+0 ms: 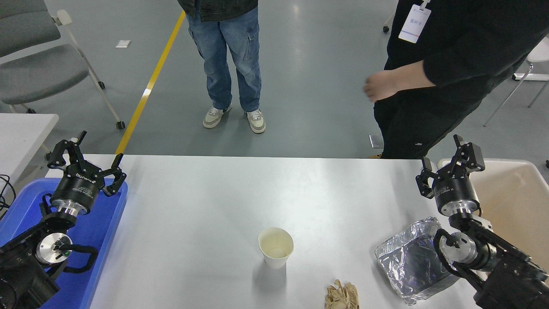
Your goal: Clean the table surface
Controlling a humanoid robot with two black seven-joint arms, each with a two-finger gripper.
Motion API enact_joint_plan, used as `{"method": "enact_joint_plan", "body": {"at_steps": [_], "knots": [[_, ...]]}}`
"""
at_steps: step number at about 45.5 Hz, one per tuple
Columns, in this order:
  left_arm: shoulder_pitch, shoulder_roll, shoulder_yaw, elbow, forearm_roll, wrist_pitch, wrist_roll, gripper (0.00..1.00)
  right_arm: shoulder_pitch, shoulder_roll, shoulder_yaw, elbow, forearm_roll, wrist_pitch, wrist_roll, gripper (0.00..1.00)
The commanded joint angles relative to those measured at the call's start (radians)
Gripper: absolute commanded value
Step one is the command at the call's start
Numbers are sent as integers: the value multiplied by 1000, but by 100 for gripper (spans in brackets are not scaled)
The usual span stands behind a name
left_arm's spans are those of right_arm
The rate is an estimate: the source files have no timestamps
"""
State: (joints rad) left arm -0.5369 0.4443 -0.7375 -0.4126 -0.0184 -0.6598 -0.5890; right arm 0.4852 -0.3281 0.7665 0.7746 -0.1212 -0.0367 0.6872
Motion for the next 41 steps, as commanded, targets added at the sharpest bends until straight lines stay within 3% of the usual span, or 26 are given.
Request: {"method": "enact_joint_plan", "body": {"at_steps": [1, 41], "knots": [[0, -1, 1, 2, 0, 0, 0, 100, 1, 1, 0, 0, 0, 0, 0, 99], [0, 1, 0, 0, 0, 0, 0, 100, 53, -23, -3, -54, -2, 4, -6, 98]]}}
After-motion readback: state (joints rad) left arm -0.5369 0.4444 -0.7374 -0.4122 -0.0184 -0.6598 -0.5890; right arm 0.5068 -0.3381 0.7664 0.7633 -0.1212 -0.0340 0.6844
